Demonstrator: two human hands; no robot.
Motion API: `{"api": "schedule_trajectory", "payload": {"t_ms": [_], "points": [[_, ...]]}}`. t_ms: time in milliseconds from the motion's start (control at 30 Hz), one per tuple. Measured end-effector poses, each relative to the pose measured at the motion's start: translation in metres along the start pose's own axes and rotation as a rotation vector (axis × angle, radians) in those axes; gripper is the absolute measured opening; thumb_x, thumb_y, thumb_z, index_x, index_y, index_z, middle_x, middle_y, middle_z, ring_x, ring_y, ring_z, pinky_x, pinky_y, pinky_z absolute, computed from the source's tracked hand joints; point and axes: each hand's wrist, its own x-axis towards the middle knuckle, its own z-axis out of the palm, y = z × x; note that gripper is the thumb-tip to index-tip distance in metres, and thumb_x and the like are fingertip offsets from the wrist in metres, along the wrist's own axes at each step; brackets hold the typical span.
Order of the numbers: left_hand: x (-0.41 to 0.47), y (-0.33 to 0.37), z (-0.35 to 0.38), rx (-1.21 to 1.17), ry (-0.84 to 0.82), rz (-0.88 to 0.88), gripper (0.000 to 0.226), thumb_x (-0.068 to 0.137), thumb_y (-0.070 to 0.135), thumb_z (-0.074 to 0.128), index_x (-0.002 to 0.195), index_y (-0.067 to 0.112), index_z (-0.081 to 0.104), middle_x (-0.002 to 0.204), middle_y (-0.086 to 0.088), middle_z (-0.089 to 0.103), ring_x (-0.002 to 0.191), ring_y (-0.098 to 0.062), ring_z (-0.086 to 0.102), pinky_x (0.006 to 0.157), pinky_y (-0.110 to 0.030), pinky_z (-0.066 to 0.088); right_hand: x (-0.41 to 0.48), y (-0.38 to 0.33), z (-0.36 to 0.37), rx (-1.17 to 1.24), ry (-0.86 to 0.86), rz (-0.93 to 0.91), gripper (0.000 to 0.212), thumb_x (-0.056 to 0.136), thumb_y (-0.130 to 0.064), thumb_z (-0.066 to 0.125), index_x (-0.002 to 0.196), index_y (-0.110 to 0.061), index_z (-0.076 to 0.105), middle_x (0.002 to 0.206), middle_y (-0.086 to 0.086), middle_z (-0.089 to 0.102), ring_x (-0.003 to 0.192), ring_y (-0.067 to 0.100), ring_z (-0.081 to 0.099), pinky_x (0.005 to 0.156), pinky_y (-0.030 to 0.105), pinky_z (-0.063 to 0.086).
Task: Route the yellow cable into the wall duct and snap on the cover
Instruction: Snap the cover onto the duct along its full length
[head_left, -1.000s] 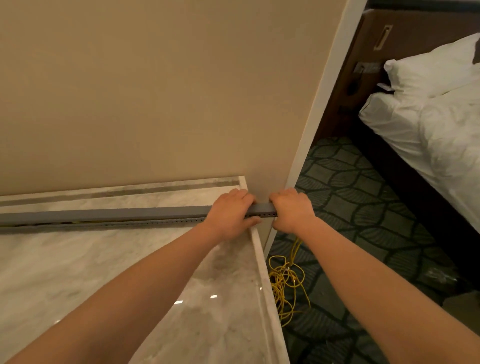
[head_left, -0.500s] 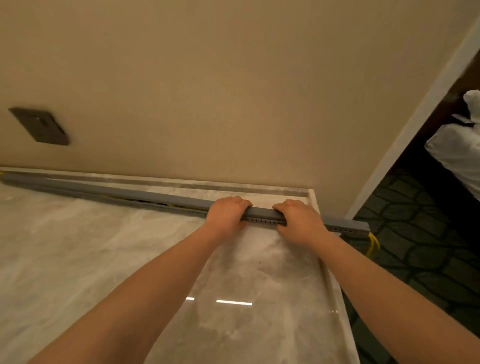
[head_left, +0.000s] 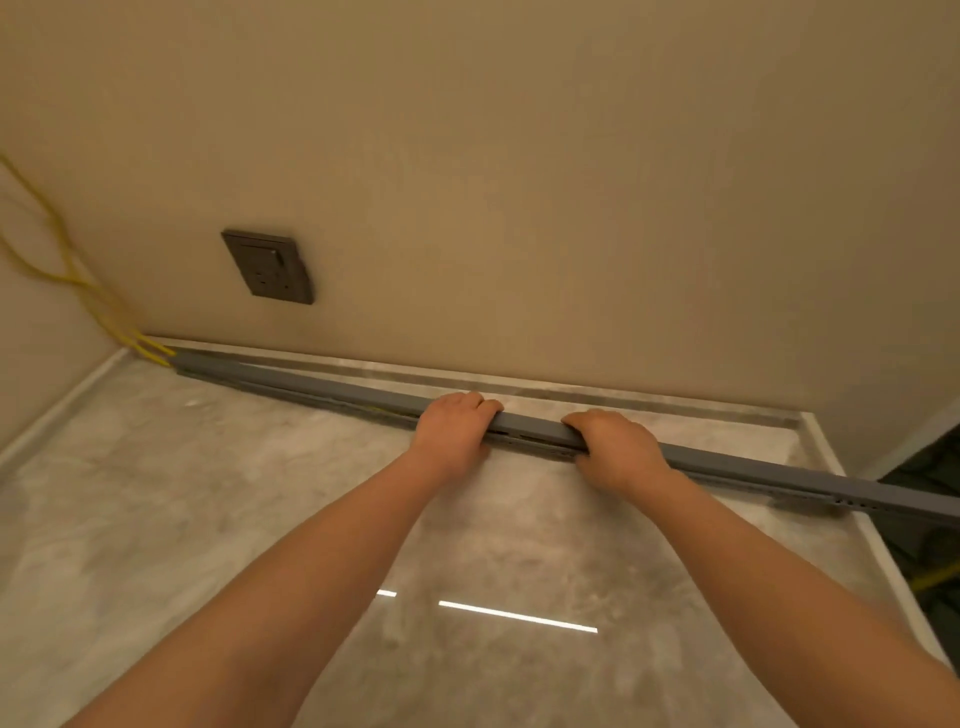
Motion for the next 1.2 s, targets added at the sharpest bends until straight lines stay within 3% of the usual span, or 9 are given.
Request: {"api": "schedule_trajectory", "payload": {"t_ms": [200,400,600,867,967,1200], "points": [[-0.013,-0.073,-0.013,0.057,-0.007,-0.021,0.043,0.09,0.018,0.054,0.131,0.023,0.046,0.124,-0.002,0.054,0.116,-0.023,0.051,0.096,-0.033,0.039,0.022,-0.013,-0.005,-0.048,-0.092,0.07,0.02,0.081,-0.013,0.055,0.092,-0.029,0.06,0.098,-0.001,0.065,0.087,0.023,0.058,0.063,0.029,0.04],[-0.02,-0.106,-0.023,0.201,-0.043,-0.034,0.041,0.091,0.011,0.05,0.131,0.017,0.044,0.126,-0.009,0.052,0.116,-0.029,0.05,0.091,-0.037,0.04,0.032,-0.029,0.005,-0.095,-0.05,0.128,0.022,0.087,-0.013,0.052,0.103,-0.027,0.056,0.107,0.002,0.063,0.095,0.024,0.059,0.071,0.034,0.049],[-0.013,-0.12,-0.038,0.244,-0.03,0.048,0.061,0.082,0.005,0.059,0.138,0.019,0.038,0.124,-0.011,0.049,0.116,-0.031,0.049,0.089,-0.04,0.04,0.036,-0.031,-0.006,-0.084,0.036,0.155,0.029,0.083,-0.01,0.052,0.106,-0.027,0.06,0.109,0.002,0.066,0.099,0.026,0.061,0.072,0.033,0.049],[0.008,-0.135,-0.06,0.236,0.031,0.07,0.065,0.082,0.0,0.057,0.139,0.02,0.037,0.123,-0.01,0.05,0.112,-0.03,0.051,0.078,-0.036,0.043,0.062,-0.03,-0.034,-0.105,0.092,0.131,0.026,0.082,-0.007,0.051,0.098,-0.024,0.063,0.104,0.004,0.067,0.095,0.027,0.06,0.066,0.034,0.048],[0.02,-0.136,-0.065,0.241,0.042,0.071,0.072,0.08,0.0,0.062,0.142,0.022,0.034,0.123,-0.009,0.049,0.113,-0.028,0.05,0.078,-0.035,0.042,0.075,-0.025,-0.042,-0.137,0.109,0.142,0.033,0.08,-0.006,0.052,0.105,-0.023,0.063,0.106,0.006,0.068,0.094,0.03,0.06,0.062,0.032,0.046],[0.038,-0.132,-0.062,0.27,0.061,0.138,0.068,0.08,0.003,0.064,0.14,0.022,0.039,0.12,-0.009,0.053,0.111,-0.029,0.053,0.076,-0.037,0.047,0.081,-0.005,-0.029,-0.125,0.104,0.145,0.036,0.086,-0.011,0.054,0.118,-0.026,0.061,0.118,0.004,0.065,0.103,0.028,0.061,0.073,0.034,0.051]]}}
